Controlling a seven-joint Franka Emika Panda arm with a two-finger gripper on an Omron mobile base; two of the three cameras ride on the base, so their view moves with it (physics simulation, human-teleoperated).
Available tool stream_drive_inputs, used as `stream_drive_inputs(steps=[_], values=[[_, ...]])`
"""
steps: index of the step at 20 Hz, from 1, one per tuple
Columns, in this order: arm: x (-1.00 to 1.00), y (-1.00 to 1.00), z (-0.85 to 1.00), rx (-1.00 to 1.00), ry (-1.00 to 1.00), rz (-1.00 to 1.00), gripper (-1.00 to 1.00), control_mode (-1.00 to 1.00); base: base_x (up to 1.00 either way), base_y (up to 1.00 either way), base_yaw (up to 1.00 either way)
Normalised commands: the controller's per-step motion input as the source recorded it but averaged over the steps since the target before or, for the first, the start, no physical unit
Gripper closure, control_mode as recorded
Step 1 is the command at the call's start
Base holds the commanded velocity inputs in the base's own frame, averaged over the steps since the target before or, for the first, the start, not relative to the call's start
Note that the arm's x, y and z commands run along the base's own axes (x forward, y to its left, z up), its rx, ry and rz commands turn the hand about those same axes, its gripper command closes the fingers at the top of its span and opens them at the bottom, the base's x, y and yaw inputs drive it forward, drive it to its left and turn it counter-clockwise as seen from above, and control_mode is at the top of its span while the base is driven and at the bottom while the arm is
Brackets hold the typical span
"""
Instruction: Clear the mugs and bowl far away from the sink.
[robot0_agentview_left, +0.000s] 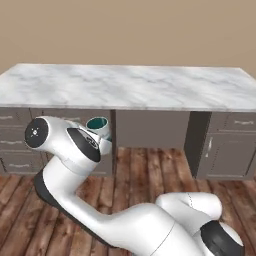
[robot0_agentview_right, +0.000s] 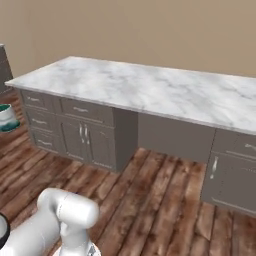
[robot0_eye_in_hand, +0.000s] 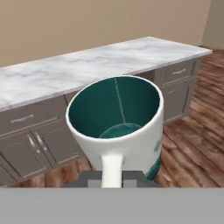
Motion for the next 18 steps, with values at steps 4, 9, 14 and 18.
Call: stream_drive_inputs(steps=[4, 9, 14, 18], values=[[0.00, 0.00, 0.00, 0.00, 0.00, 0.00, 1.00, 1.00, 1.00, 0.00, 0.00], [0.00, 0.00, 0.00, 0.00, 0.00, 0.00, 1.00, 1.00, 1.00, -0.03, -0.25], [0.00, 0.00, 0.00, 0.00, 0.00, 0.00, 1.00, 1.00, 1.00, 0.11, -0.47], [0.00, 0.00, 0.00, 0.00, 0.00, 0.00, 1.00, 1.00, 1.00, 0.14, -0.31]])
